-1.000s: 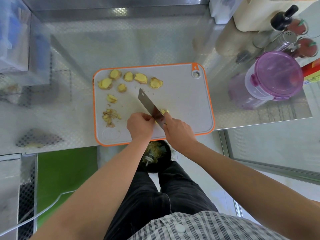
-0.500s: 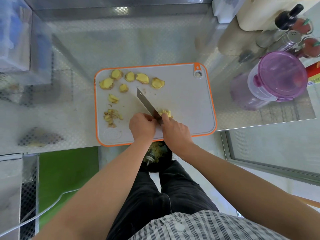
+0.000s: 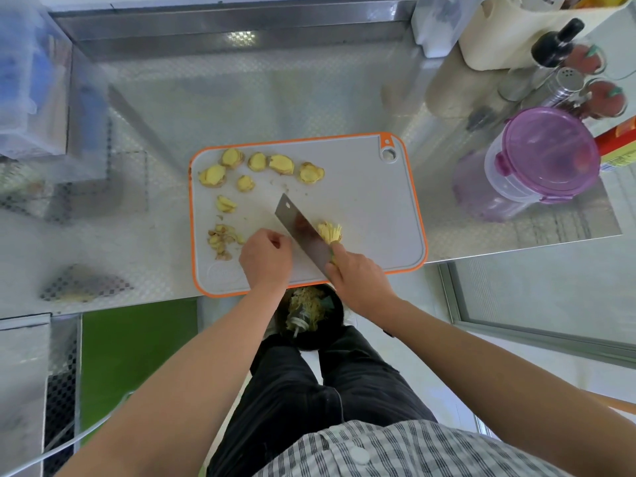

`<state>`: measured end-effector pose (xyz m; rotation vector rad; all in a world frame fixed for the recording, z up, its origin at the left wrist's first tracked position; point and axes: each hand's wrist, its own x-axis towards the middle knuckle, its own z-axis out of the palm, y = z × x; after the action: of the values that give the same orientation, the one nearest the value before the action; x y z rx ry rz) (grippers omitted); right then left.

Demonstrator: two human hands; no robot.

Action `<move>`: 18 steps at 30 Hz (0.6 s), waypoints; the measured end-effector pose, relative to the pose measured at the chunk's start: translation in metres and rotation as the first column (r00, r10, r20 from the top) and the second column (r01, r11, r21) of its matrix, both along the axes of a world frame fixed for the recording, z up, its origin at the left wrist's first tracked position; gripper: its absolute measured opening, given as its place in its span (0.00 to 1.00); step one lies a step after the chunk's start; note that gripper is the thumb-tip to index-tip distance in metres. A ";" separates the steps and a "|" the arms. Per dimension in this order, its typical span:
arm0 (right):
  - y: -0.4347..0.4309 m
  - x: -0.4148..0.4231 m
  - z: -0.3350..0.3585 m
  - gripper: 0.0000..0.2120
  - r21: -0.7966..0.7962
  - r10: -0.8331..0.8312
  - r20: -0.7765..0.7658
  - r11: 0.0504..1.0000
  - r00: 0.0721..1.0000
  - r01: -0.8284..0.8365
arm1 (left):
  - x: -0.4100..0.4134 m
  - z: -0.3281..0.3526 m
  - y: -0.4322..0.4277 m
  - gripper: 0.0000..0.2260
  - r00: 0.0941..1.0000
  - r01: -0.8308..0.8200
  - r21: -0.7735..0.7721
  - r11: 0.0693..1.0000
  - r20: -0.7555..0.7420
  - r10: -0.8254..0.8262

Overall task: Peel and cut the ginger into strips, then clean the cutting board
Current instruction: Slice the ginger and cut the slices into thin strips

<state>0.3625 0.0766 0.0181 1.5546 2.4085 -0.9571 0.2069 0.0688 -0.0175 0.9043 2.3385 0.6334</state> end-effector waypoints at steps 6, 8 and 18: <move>0.018 0.036 -0.006 0.03 0.039 -0.220 -0.034 0.975 0.975 0.221 | 0.024 -0.006 0.015 0.07 0.984 0.179 0.075 0.981 0.000 -0.179; 0.017 0.034 -0.004 0.03 0.034 -0.176 -0.019 0.984 0.984 0.177 | 0.036 -0.007 0.021 0.09 0.976 0.217 0.097 0.971 -0.003 -0.218; 0.040 0.046 0.000 0.10 0.038 -0.267 -0.008 0.963 0.964 0.267 | 0.061 -0.009 0.045 0.11 0.960 0.280 0.096 0.955 -0.032 -0.278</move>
<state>0.4089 0.1169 0.0178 1.9311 2.2697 -0.9589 0.2679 0.1140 -0.0266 1.2624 2.1537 0.6283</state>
